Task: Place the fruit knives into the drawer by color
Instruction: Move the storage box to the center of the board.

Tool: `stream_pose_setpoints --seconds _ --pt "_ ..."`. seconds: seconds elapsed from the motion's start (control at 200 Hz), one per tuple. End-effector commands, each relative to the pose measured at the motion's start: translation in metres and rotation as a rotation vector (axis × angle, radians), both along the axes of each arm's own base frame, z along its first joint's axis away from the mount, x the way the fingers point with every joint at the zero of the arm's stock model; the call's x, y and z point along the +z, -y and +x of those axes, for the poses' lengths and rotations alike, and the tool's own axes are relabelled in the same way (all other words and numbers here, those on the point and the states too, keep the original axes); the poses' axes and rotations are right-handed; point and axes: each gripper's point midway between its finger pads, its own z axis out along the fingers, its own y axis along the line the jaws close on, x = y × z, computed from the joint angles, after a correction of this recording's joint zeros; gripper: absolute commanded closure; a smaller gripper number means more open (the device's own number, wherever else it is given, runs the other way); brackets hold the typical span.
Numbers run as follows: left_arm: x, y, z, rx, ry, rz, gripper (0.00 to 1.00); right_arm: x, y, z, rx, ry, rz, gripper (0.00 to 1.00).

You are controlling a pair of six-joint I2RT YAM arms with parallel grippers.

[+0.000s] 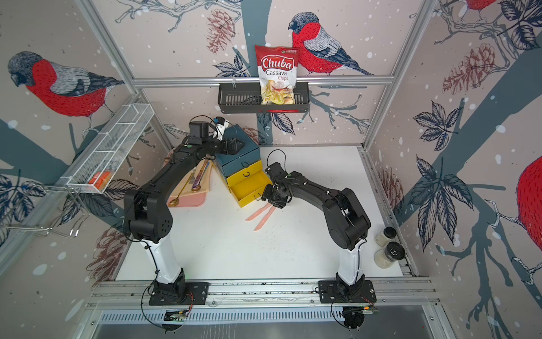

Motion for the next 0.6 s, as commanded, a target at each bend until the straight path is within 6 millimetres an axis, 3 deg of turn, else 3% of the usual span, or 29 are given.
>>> stream_pose_setpoints --seconds 0.0,0.135,0.36,0.515,0.595 --pt "-0.069 -0.022 -0.025 0.087 -0.324 0.078 0.03 -0.004 -0.005 0.005 -0.008 -0.012 0.015 0.41" --pt "-0.041 -0.020 -0.019 0.094 -0.275 0.051 0.03 -0.008 -0.005 0.007 -0.008 -0.015 0.000 0.41" --pt "0.034 -0.020 -0.031 0.120 -0.132 -0.014 0.03 -0.009 0.000 0.003 -0.008 -0.012 -0.029 0.41" --pt "0.075 -0.014 -0.065 0.108 -0.072 -0.015 0.03 -0.008 0.008 -0.004 -0.015 -0.021 -0.072 0.41" --pt "0.083 -0.013 -0.089 0.104 -0.066 0.015 0.03 -0.007 0.013 -0.010 -0.020 -0.022 -0.088 0.41"
